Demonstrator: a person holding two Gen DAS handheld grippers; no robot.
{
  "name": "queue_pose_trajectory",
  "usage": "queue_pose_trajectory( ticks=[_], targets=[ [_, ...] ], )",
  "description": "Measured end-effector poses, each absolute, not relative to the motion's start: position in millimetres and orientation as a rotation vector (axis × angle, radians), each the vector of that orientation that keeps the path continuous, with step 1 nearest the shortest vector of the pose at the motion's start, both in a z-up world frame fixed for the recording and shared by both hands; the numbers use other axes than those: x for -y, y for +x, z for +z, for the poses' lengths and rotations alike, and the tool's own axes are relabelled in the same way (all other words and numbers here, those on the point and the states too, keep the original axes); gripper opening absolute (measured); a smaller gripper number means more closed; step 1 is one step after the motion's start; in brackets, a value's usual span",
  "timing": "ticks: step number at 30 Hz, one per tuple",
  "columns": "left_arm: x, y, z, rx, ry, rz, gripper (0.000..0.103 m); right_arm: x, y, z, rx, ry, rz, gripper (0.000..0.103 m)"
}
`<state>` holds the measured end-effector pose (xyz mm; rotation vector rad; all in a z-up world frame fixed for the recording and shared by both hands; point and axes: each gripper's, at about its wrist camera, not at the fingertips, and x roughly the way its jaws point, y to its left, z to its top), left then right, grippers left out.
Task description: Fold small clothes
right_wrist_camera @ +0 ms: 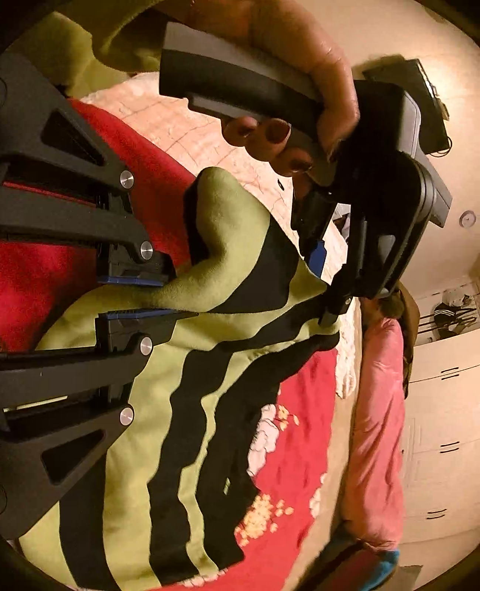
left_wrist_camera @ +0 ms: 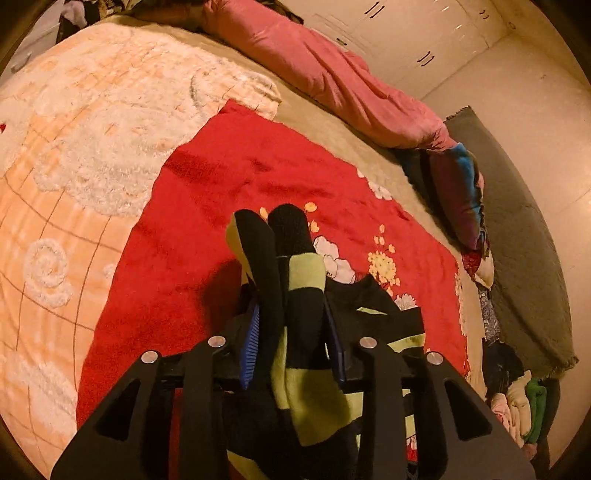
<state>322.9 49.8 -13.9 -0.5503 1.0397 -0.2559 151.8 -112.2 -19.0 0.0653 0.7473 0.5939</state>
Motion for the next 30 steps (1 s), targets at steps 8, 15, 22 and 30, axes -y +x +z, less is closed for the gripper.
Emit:
queue_pose_trajectory(
  ticks=[8, 15, 22, 30],
  targets=[
    [-35, 319, 0, -1.005, -0.563, -0.331, 0.021, 133, 154, -12, -0.735, 0.142, 0.592, 0.005],
    [34, 317, 31, -0.976, -0.554, -0.478, 0.013, 188, 140, 6, -0.699, 0.266, 0.545, 0.005],
    [118, 306, 39, -1.000, -0.491, -0.608, 0.009, 260, 121, 15, -0.677, 0.319, 0.461, 0.001],
    [62, 280, 33, -0.936, -0.488, -0.455, 0.047, 309, 117, -22, -0.786, 0.562, 0.435, 0.049]
  ],
)
